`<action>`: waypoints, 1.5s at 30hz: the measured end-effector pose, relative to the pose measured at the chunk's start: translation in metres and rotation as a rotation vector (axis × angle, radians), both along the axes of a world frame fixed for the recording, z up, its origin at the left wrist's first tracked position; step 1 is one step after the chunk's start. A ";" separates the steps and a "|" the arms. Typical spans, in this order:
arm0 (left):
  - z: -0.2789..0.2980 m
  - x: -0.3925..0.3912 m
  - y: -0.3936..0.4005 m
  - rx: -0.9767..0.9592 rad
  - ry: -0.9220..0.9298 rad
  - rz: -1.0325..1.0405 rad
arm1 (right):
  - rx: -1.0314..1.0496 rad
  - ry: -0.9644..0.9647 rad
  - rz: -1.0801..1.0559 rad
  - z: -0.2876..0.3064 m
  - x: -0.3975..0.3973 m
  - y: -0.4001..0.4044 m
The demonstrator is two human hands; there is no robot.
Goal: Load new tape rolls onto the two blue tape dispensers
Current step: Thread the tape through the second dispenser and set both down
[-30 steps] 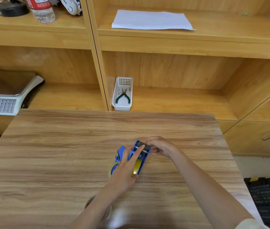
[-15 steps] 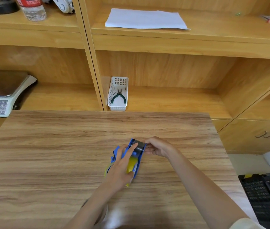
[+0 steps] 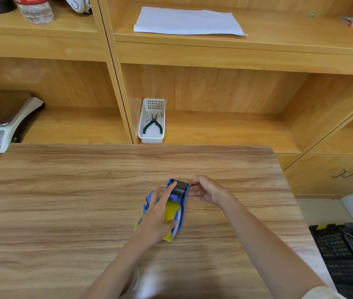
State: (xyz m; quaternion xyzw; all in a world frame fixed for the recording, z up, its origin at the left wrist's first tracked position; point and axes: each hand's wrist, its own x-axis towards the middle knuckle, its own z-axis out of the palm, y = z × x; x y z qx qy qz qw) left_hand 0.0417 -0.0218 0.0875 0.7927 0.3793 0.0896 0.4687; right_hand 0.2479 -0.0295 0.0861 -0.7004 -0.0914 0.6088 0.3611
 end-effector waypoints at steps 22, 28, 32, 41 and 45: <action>-0.008 0.016 0.009 -0.178 -0.140 -0.113 | 0.178 -0.321 0.448 0.018 0.011 -0.008; -0.025 0.016 -0.001 0.244 0.126 -0.217 | 0.052 -0.668 0.615 0.012 0.013 -0.007; -0.042 0.011 -0.012 0.426 0.261 -0.248 | -0.013 -0.808 0.639 -0.006 0.009 -0.013; -0.074 -0.006 -0.013 0.511 0.439 -0.254 | -0.187 -0.894 0.629 -0.053 -0.019 -0.023; -0.081 -0.007 -0.012 0.497 0.468 -0.255 | -0.183 -0.952 0.580 -0.056 -0.024 -0.017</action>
